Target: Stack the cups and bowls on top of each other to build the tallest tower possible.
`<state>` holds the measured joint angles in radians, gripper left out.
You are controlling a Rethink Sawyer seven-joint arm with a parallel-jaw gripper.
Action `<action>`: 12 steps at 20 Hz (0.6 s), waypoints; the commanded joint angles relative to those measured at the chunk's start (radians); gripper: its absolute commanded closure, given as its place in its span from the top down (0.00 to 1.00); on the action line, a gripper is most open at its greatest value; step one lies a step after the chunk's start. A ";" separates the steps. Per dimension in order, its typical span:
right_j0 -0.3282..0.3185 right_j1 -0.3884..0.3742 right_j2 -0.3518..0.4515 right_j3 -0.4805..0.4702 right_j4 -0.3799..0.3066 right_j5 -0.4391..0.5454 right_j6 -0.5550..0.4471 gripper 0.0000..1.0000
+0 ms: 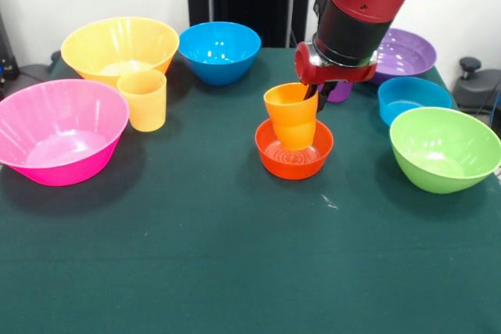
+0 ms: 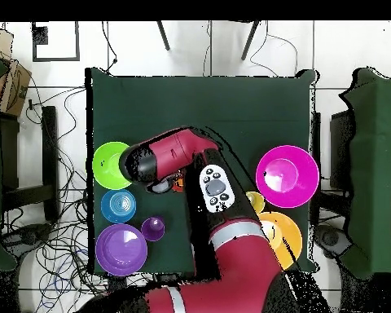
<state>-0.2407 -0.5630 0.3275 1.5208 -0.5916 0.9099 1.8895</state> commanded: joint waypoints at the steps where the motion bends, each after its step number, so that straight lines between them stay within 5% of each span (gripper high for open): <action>1: 0.013 0.006 0.003 0.057 -0.095 -0.053 -0.104 0.00; 12: 0.022 0.016 0.004 0.074 -0.090 -0.075 -0.077 0.00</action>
<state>-0.2342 -0.5730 0.3236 1.5559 -0.5914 0.9099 1.8895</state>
